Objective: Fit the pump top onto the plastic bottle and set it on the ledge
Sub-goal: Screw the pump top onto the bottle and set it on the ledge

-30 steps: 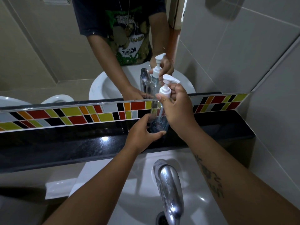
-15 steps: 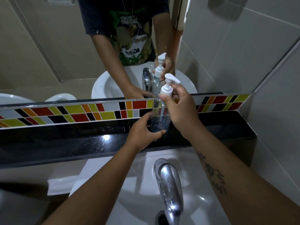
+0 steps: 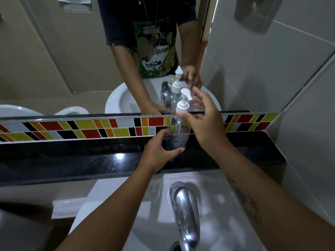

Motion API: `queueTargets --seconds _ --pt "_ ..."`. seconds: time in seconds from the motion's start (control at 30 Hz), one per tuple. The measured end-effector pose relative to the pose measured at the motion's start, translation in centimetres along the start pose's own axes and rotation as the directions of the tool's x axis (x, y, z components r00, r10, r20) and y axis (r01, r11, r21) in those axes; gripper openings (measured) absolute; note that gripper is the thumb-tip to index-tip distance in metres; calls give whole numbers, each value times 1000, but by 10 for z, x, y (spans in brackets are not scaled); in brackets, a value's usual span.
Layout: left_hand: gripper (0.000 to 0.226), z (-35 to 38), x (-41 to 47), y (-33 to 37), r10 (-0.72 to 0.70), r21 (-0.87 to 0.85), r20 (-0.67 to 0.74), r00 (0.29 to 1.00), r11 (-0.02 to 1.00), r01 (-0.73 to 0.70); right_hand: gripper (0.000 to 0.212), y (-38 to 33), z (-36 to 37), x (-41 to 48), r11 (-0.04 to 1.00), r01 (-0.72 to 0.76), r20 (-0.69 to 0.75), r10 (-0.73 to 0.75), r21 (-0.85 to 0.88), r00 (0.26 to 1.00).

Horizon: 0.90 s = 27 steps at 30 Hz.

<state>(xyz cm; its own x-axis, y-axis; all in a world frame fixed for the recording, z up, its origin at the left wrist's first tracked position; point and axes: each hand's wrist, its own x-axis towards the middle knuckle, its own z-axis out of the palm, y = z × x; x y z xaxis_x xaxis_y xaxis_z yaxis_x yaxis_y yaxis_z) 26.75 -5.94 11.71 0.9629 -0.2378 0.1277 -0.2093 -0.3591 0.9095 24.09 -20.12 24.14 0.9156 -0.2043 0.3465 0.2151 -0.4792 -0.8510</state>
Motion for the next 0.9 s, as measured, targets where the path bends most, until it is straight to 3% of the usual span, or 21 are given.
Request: queueTargets --seconds 0.13,0.27,0.5,0.6,0.7,0.8,0.9 --pt "68 -1 0 1 -13 0 8 1000 1000 13 54 -10 -26 12 940 274 133 -251 -205 959" --pt "68 0 1 1 -20 9 9 1000 1000 20 34 -6 -28 24 851 427 107 -415 -306 904" --pt "69 0 0 2 -22 19 1 1000 1000 22 30 -4 -19 24 805 487 12 -514 -340 858" --pt "70 -1 0 1 -29 -1 7 1000 1000 29 44 3 -15 15 902 382 32 -384 -202 923" --pt "73 -4 0 2 -28 11 24 999 1000 28 65 23 -14 -3 996 90 37 -89 -27 995" --pt "82 -8 1 3 -30 27 32 999 999 29 70 56 -13 -18 987 -162 173 157 14 972" --pt "84 -11 -2 2 -40 14 30 999 999 40 62 84 -6 -27 961 -273 288 249 43 925"
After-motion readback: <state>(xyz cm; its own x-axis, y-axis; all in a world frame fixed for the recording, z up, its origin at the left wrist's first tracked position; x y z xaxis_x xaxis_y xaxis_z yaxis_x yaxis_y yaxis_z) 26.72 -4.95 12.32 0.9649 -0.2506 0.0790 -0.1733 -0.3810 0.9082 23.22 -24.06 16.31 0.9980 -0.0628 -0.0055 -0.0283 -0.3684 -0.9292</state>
